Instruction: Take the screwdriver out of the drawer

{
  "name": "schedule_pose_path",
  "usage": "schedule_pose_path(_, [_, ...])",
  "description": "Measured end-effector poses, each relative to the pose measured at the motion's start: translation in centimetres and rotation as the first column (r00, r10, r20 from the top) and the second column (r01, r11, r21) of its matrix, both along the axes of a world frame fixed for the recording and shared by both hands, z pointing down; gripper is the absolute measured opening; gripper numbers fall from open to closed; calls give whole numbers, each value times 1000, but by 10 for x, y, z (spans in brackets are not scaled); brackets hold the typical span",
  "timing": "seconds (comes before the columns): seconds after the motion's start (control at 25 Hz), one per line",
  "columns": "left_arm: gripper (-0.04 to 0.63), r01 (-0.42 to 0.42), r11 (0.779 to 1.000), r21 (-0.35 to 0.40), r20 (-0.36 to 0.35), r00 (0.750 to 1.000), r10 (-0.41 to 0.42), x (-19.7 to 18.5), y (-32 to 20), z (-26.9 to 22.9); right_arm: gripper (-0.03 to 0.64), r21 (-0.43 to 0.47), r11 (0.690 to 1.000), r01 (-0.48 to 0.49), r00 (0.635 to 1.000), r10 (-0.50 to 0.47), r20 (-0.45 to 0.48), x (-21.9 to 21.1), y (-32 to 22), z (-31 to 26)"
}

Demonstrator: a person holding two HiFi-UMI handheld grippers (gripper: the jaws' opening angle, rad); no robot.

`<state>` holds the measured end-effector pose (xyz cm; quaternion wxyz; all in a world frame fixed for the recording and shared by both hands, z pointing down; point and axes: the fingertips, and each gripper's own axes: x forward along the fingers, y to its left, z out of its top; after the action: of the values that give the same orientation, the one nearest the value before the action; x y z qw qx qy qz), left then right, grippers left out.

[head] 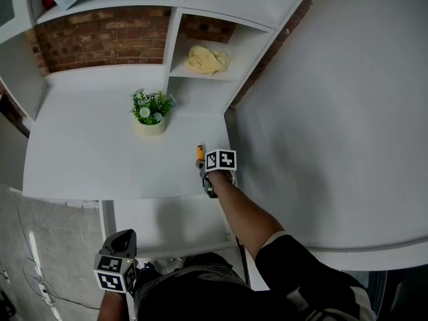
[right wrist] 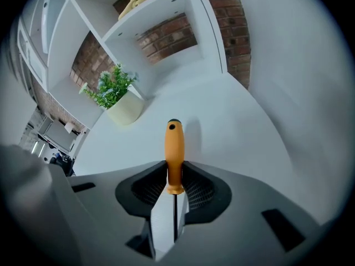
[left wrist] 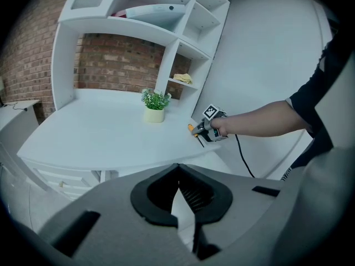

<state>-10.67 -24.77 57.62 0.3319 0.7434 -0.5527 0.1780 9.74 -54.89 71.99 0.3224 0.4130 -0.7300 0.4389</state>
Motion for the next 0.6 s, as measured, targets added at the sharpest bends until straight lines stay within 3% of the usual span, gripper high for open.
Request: schedule_pose_path(0.6, [15,3,1000,3,-7,1000,-3,-8,1,1,104,11,1000,20,998,-19,-57,-1,0,2])
